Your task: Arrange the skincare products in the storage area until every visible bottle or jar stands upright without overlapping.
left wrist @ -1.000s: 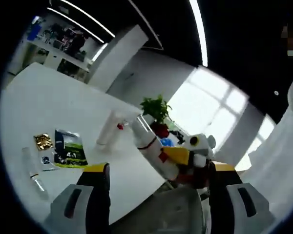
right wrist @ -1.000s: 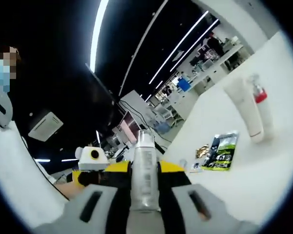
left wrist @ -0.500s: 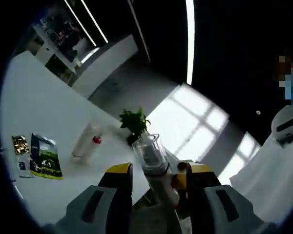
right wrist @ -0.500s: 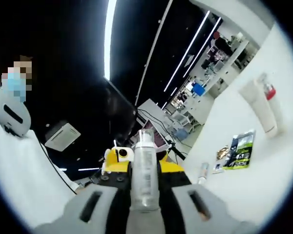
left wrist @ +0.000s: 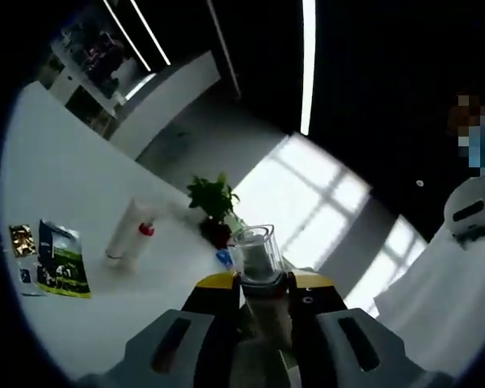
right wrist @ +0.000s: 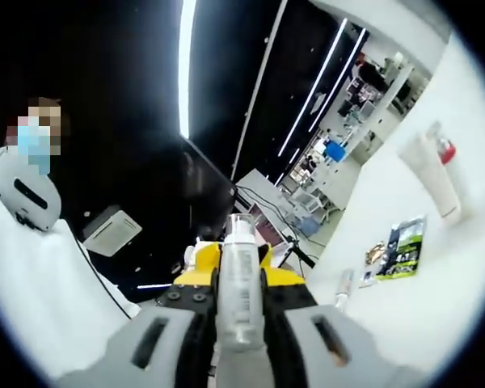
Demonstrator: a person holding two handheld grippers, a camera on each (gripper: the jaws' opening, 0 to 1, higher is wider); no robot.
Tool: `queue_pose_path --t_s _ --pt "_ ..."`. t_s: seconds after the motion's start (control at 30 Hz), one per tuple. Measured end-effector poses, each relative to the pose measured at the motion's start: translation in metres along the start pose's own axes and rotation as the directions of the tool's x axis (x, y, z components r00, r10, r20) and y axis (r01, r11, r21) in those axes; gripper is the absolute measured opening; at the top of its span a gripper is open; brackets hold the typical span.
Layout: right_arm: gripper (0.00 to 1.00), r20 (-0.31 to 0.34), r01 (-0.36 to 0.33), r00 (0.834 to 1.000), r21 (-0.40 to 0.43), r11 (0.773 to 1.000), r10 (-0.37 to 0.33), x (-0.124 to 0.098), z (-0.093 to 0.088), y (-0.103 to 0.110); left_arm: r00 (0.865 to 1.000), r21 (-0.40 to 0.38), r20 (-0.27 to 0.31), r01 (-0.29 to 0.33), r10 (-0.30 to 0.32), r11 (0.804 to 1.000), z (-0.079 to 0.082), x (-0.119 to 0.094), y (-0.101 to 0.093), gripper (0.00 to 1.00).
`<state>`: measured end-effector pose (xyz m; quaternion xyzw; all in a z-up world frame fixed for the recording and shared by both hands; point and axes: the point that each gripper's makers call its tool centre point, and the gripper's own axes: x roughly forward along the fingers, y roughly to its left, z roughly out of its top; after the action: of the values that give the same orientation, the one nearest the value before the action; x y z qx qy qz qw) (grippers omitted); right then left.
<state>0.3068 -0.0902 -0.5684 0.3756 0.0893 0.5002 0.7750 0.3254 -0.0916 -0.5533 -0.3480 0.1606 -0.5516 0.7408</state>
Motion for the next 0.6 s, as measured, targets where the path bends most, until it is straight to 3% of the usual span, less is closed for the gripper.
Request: queue_pose_path --t_s 0.13,0.23,0.43,0.6 --pt "0.22 -0.018 0.034 0.999 -0.113 0.993 -0.036 0.001 -0.003 0.0 1.0 0.032 -0.011 -0.015 0.016 0.999 0.002 0.005 -0.003 0.19" --pt "0.24 -0.042 0.068 0.996 -0.226 0.972 -0.08 0.001 -0.006 -0.004 0.995 0.126 -0.071 -0.054 0.063 0.991 -0.001 0.009 0.001 0.18" --pt "0.24 -0.024 0.093 0.995 -0.208 0.974 -0.1 0.001 -0.002 -0.007 0.991 0.175 -0.119 -0.042 0.064 0.984 0.002 0.017 -0.002 0.17" --pt "0.26 -0.031 0.152 0.986 -0.233 0.96 -0.163 -0.01 -0.005 -0.018 0.971 0.279 -0.205 -0.058 0.119 0.958 -0.005 0.02 0.009 0.17"
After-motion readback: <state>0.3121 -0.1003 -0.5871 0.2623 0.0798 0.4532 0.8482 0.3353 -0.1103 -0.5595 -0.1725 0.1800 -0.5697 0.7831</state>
